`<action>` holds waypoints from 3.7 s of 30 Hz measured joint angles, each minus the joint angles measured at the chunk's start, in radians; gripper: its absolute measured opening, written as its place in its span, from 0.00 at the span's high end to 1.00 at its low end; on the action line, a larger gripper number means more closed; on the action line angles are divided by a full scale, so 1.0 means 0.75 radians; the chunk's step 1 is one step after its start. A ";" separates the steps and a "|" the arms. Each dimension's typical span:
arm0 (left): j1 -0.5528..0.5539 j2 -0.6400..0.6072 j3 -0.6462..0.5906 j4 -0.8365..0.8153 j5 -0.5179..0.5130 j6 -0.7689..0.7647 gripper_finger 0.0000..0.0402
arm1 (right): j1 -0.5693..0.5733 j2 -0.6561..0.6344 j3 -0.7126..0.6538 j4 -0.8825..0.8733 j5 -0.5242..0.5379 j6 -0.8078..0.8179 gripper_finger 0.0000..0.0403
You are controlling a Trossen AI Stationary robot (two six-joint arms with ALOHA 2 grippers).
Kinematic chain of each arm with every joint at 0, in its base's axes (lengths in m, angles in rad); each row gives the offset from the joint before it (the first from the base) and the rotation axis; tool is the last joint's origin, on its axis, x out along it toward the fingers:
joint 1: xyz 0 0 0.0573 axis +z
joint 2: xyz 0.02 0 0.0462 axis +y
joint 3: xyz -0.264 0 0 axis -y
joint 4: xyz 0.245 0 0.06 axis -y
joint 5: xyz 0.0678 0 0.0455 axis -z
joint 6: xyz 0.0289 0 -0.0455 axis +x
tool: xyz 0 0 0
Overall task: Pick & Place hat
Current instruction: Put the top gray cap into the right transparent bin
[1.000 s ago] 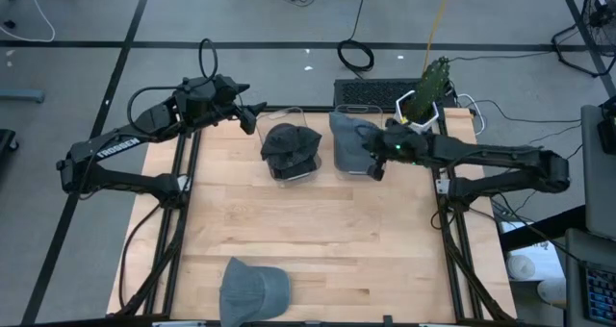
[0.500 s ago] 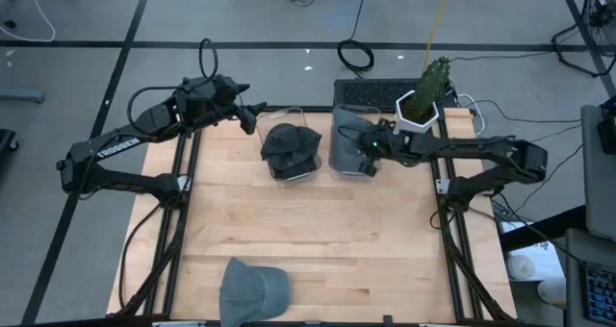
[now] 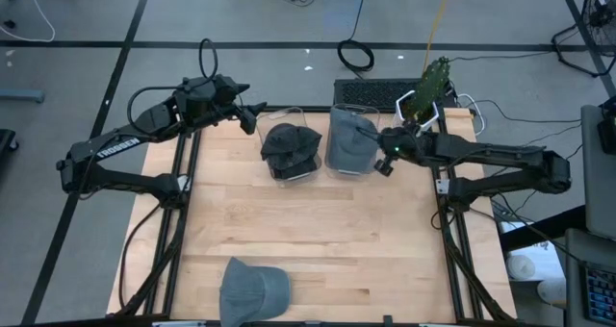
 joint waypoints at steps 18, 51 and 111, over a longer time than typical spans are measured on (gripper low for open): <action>0.000 0.000 0.000 0.000 0.000 0.000 0.09 | -0.193 0.164 -0.090 0.314 -0.211 -0.129 1.00; -0.001 0.000 0.000 0.000 0.001 0.000 0.09 | -0.322 0.249 -0.088 0.609 -0.417 -0.294 1.00; 0.000 0.000 0.000 0.000 0.000 0.000 0.09 | -0.293 0.583 -0.003 0.418 -0.756 -0.454 1.00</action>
